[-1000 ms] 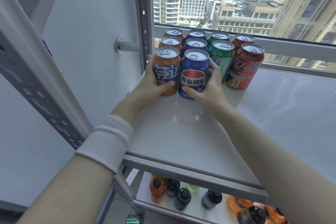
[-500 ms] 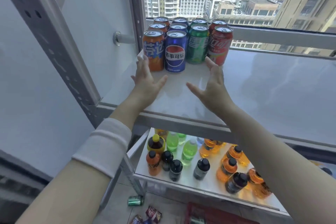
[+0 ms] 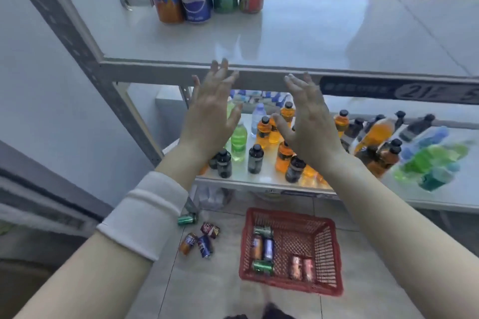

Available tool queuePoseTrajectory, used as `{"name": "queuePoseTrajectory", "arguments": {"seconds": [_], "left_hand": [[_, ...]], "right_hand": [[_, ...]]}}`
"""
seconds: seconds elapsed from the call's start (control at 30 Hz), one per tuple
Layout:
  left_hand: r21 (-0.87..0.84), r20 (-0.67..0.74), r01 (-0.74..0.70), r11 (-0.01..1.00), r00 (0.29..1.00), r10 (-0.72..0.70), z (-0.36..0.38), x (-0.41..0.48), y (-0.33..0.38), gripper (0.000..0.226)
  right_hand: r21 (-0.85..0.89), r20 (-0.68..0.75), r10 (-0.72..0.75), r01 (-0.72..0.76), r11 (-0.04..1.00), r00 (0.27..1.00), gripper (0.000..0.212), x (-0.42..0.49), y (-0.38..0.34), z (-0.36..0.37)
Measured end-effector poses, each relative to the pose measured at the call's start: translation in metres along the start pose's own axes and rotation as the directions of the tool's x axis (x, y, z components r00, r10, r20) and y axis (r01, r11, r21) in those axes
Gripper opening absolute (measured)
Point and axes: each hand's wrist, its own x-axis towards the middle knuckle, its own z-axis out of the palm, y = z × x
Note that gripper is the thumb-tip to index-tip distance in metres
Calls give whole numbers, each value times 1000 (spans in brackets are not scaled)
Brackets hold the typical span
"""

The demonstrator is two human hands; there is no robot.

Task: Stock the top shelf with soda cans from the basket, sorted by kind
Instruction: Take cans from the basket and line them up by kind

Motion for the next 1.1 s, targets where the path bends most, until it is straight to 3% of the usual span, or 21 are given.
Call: {"name": "queuePoseTrajectory", "arguments": {"seconds": [0.1,0.23,0.53,0.7,0.77,0.83,1.0,1.1], "left_hand": [[-16,-15,-102,995,995,102,15,-29,16,48],[-65,95,-81,995,992,87,51,-79,24,47],[-110,419,159,981,903,-99,124,-175,33,48],[-56,597,325,944,769,-230,167,-219,27,47],[3,659,452,892,670,-342,214,-244,32,46],[38,703,529,848,589,-399,225,-262,35,46],[109,793,641,760,405,-456,306,-304,31,48],[131,819,647,751,355,-450,362,-327,7,49]], "right_hand": [[-45,-1,31,-31,999,1000,58,-44,7,-3],[-50,30,154,-153,987,988,56,-107,17,16],[8,274,427,-446,895,862,60,-216,51,53],[-4,381,539,-582,813,751,57,-258,94,70],[-41,472,598,-661,749,648,57,-285,135,87],[-57,512,617,-693,718,597,58,-302,144,93],[-145,603,677,-777,613,422,58,-349,205,147],[-163,647,682,-813,559,340,58,-376,236,201]]}}
